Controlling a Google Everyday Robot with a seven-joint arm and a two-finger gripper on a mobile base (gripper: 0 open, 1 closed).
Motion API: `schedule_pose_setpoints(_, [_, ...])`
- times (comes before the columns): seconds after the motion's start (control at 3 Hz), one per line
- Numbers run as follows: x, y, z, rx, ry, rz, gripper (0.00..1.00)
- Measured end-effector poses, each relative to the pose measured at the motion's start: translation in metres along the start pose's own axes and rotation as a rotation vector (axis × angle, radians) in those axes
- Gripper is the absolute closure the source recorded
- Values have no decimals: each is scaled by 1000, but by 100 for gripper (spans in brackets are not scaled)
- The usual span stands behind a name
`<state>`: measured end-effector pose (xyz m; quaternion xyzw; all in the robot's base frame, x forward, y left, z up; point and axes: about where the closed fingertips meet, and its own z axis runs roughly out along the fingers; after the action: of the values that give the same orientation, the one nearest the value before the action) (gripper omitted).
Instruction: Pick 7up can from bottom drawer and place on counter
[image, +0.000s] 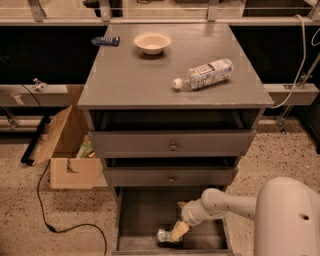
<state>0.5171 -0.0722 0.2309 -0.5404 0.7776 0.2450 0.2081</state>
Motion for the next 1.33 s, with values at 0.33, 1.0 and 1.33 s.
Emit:
schedule_pose_setpoints(0.33, [15,-7,27,10,29,-45,0])
schedule_pose_setpoints(1.0, [36,-12,93,29,129,-144,0])
schedule_pose_setpoints(1.33, [42,-12,117,42,197,-187,27])
